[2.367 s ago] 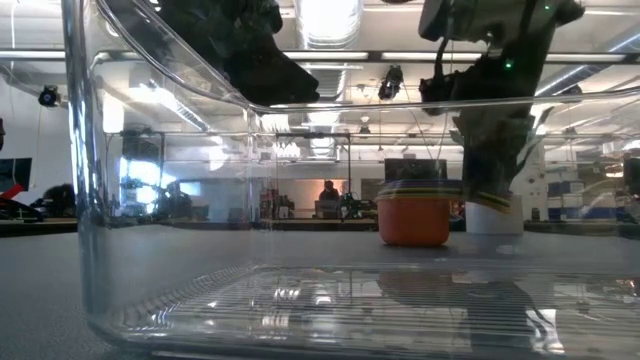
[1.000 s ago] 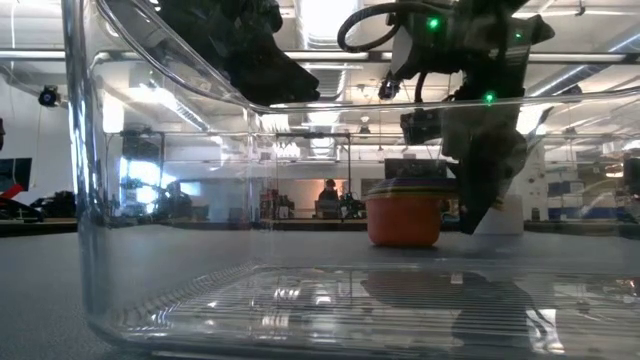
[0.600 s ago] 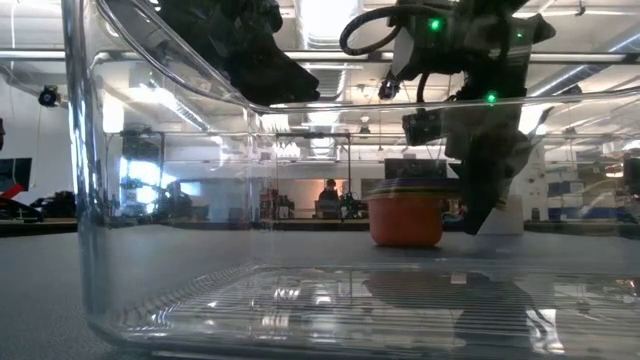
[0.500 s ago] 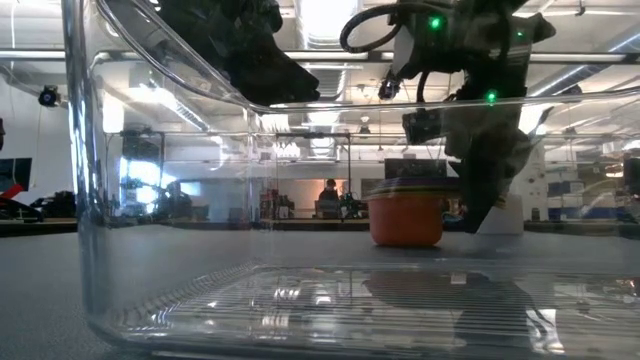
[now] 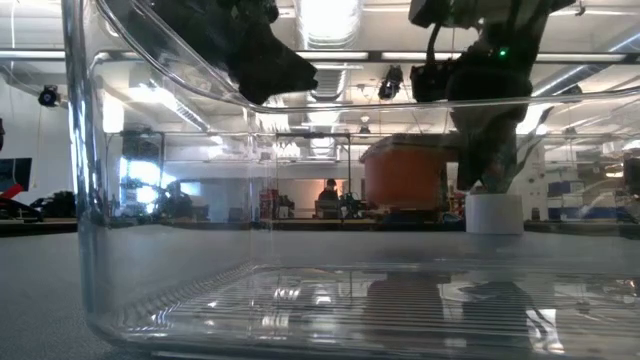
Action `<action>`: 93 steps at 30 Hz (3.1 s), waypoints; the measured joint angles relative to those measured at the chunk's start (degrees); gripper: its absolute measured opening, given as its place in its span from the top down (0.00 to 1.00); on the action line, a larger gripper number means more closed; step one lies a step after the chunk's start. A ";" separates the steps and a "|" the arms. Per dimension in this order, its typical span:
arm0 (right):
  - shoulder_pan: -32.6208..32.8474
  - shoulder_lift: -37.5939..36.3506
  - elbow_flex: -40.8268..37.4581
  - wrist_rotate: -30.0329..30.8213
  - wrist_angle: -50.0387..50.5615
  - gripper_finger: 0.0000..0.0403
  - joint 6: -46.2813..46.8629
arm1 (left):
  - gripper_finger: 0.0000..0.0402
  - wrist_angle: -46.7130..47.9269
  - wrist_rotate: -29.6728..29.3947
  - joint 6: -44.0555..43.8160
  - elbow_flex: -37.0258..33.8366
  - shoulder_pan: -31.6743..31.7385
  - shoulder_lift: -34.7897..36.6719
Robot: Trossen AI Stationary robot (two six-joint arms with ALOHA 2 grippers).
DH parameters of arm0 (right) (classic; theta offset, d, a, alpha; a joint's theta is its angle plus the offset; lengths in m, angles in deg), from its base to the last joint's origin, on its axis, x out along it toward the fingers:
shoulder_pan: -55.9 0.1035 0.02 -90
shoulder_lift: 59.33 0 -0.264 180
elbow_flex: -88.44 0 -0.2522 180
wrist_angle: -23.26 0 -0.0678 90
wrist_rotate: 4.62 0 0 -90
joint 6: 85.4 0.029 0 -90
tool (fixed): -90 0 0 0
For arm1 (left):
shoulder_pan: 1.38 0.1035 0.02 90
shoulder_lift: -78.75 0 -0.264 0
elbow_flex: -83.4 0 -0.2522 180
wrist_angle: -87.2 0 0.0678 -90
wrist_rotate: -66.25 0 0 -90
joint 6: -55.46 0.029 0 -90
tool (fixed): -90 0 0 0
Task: Nest measuring cups in basket
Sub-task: Put the stacked measuring cups on top of the transparent bin
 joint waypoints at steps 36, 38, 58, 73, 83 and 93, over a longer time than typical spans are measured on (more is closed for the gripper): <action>11.05 -0.33 12.12 1.98 5.55 0.70 6.05 | 0.68 -13.94 -0.46 -0.90 -14.64 0.77 16.15; 12.86 -0.33 13.66 3.27 5.97 0.70 7.19 | 0.68 -13.91 -0.46 -0.92 -14.64 0.81 16.07; 25.45 14.21 27.08 4.00 2.05 0.70 10.40 | 0.68 -15.53 -0.26 -1.59 -14.64 1.53 15.51; 25.51 19.02 26.74 -0.61 1.37 0.70 11.25 | 0.68 -17.55 3.26 -2.22 -14.78 1.44 15.64; 25.27 22.83 26.50 -3.20 0.92 0.69 12.35 | 0.68 -17.51 3.24 -2.60 -14.97 1.46 15.62; 25.25 23.34 26.26 -3.13 0.79 0.58 12.59 | 0.68 -17.33 3.18 -2.64 -14.99 1.46 15.62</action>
